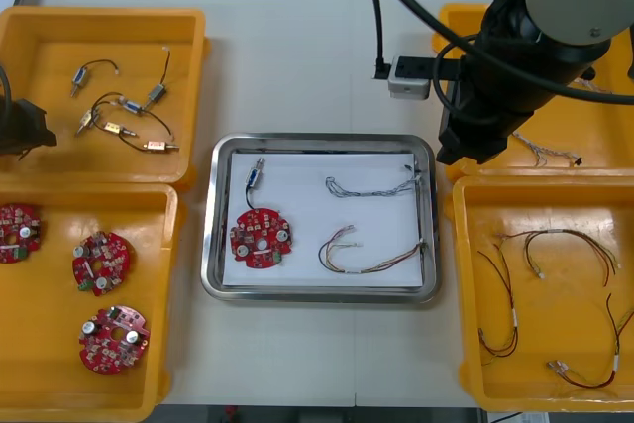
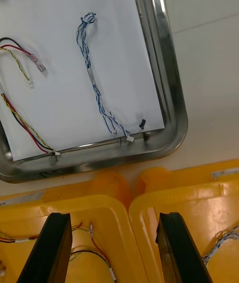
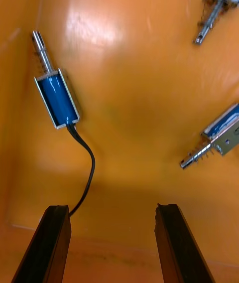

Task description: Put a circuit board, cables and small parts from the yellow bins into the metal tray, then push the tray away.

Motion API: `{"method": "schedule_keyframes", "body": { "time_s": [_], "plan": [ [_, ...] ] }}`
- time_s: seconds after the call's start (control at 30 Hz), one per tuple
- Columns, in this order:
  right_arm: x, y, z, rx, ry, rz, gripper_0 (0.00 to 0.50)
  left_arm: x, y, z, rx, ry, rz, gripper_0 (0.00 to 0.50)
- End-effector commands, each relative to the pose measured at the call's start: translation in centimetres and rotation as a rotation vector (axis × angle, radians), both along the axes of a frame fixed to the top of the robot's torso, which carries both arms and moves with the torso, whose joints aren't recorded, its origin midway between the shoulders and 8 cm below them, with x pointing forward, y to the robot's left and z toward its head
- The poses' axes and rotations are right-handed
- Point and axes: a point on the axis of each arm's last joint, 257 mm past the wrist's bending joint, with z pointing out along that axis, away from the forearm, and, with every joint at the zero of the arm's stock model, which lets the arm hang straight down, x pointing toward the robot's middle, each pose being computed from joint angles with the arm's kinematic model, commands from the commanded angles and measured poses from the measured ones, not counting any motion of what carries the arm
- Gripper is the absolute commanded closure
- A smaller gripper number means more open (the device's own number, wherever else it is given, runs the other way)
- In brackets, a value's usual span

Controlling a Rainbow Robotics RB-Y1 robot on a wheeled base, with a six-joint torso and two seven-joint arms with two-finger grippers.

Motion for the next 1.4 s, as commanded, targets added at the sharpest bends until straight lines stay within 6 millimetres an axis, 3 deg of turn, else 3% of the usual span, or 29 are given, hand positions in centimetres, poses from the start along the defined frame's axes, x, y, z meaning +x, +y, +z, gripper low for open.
{"method": "schedule_keyframes", "body": {
  "time_s": [0.03,0.23,0.47,0.77,0.97,1.1,1.3,1.4],
  "plan": [
    [0.5,-2.1,3.1,0.087,-0.038,-0.158,0.0,2.3,2.1,4.5,0.117,-0.088,-0.054,0.0],
    [0.7,-4.7,3.7,0.154,-0.04,-0.335,0.0,2.7,2.5,4.6,0.143,-0.098,-0.054,0.0],
    [0.8,-8.5,3.1,0.171,-0.062,-0.576,0.0,2.5,3.3,3.4,0.155,-0.079,-0.053,0.0],
    [0.6,-11.9,2.8,0.208,-0.1,-0.83,0.0,2.4,3.2,2.4,0.163,-0.061,-0.054,0.0],
    [-0.5,-13.8,2.5,0.259,-0.113,-0.951,0.0,2.4,3.1,1.9,0.165,-0.052,-0.058,0.053],
    [-1.5,-15.1,2.2,0.291,-0.116,-1.034,0.0,2.4,2.9,1.7,0.163,-0.048,-0.061,0.132],
    [-2.9,-16.4,1.7,0.35,-0.11,-1.154,0.0,2.5,2.4,1.4,0.159,-0.048,-0.067,0.479],
    [-3.5,-16.9,1.5,0.377,-0.104,-1.206,0.0,2.6,2.3,1.3,0.154,-0.049,-0.067,0.5]
  ]
}}
